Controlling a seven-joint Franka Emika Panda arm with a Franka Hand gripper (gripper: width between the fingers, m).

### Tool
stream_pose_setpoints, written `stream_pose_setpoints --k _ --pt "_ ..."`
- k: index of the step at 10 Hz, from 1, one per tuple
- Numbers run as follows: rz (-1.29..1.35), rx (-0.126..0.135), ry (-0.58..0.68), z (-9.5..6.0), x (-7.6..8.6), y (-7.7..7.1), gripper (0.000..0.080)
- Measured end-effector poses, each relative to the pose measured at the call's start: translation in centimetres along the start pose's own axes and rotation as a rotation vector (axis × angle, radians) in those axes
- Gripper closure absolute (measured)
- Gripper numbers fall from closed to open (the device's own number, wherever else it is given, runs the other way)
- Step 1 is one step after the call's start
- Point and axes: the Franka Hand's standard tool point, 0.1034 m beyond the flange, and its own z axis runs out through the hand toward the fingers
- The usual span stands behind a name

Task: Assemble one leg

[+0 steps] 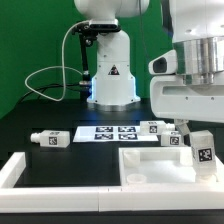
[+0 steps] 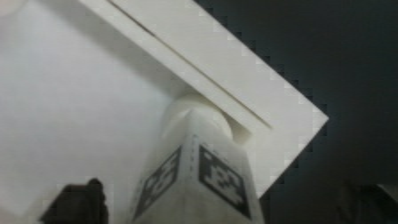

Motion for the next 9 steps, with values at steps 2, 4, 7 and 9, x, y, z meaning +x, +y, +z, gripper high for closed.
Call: stream_pose_setpoints --k 2,4,7,9 --pt "-0.171 -0.016 0.01 -0.02 0.2 0.15 0.0151" --pt "-0.614 -0.102 -0.019 -0.01 -0.16 -0.22 0.0151" --pt "-0.465 -0.095 -0.005 0.04 0.03 -0.24 0.0325" --pt "-0.35 -0.095 0.0 0.07 0.04 -0.21 0.0516"
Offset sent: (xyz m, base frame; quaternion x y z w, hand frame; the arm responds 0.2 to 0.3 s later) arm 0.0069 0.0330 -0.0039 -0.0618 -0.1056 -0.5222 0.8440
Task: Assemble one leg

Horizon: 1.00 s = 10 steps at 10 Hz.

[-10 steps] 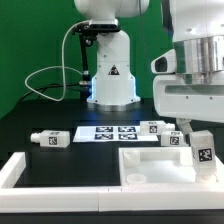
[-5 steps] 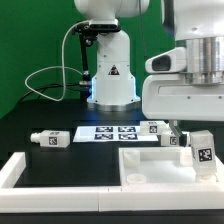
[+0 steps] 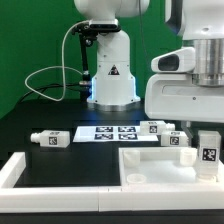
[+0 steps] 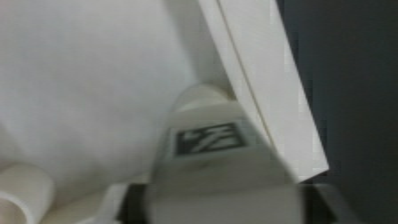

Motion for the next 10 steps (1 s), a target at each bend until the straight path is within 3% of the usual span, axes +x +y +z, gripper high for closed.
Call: stream_pose_setpoints --k 3,5,6,8,9,10 --pt "0.371 -0.016 0.017 0.08 0.08 -0.08 0.0516" --pt "0.67 -0.006 0.01 0.11 0.2 0.08 0.0516" --pt "0.796 0.007 0.006 0.17 0.2 0.11 0.0516" --pt "1.087 0.072 0.001 0.21 0.05 0.48 0.0515" --pt "1.122 0.087 -0.011 0.23 0.03 0.6 0.0515" --pt "1.087 0.085 -0.009 0.22 0.02 0.58 0.0515"
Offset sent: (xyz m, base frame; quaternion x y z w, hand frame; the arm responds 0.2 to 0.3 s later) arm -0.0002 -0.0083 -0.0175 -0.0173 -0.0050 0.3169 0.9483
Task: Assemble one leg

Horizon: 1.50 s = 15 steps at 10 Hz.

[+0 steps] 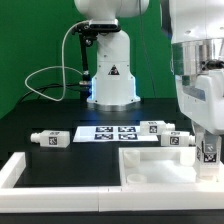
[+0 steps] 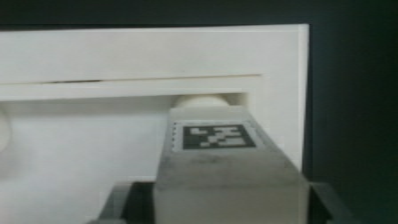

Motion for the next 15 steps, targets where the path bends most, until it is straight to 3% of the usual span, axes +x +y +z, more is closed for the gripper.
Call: stream_pose_setpoints --k 1,2,3,4,6,9,10,12,13,14,15 --pt "-0.011 -0.004 0.001 0.1 0.0 0.1 0.0413" --pt "-0.208 -0.073 0.014 0.0 -0.3 0.6 0.0278" --pt "-0.45 -0.097 0.022 -0.2 -0.4 0.3 0.0278" --pt "-0.637 -0.122 -0.003 -0.2 -0.7 0.4 0.0181" --pt "-0.775 -0.121 -0.01 -0.2 -0.8 0.5 0.0154" --pt "-0.939 -0.122 -0.018 -0.2 -0.7 0.4 0.015" --pt "-1.162 -0.154 -0.032 -0.5 -0.8 0.4 0.015" --pt "-1.185 -0.148 -0.037 -0.4 -1.1 0.4 0.015" --pt "-1.188 -0.149 -0.036 -0.4 -1.1 0.4 0.0297" --pt "-1.151 -0.149 -0.033 -0.4 -1.1 0.4 0.0297" --pt "-1.07 -0.149 -0.027 -0.4 -1.1 0.4 0.0435"
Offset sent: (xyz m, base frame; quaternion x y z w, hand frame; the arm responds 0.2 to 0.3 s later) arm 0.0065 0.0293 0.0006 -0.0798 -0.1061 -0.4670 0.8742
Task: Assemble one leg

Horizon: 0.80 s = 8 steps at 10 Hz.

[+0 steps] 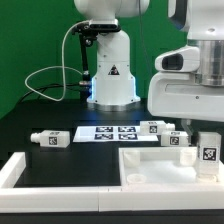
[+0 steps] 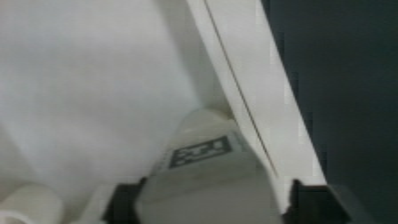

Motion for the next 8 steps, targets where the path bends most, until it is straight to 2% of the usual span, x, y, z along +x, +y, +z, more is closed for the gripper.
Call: stream_pose_setpoints --k 1,4,8 --pt "0.072 0.0 0.0 0.0 0.01 0.01 0.0515" --pt "0.329 0.001 0.007 0.08 0.27 0.14 0.0514" --pt "0.859 0.05 0.017 0.15 0.63 -0.16 0.0514"
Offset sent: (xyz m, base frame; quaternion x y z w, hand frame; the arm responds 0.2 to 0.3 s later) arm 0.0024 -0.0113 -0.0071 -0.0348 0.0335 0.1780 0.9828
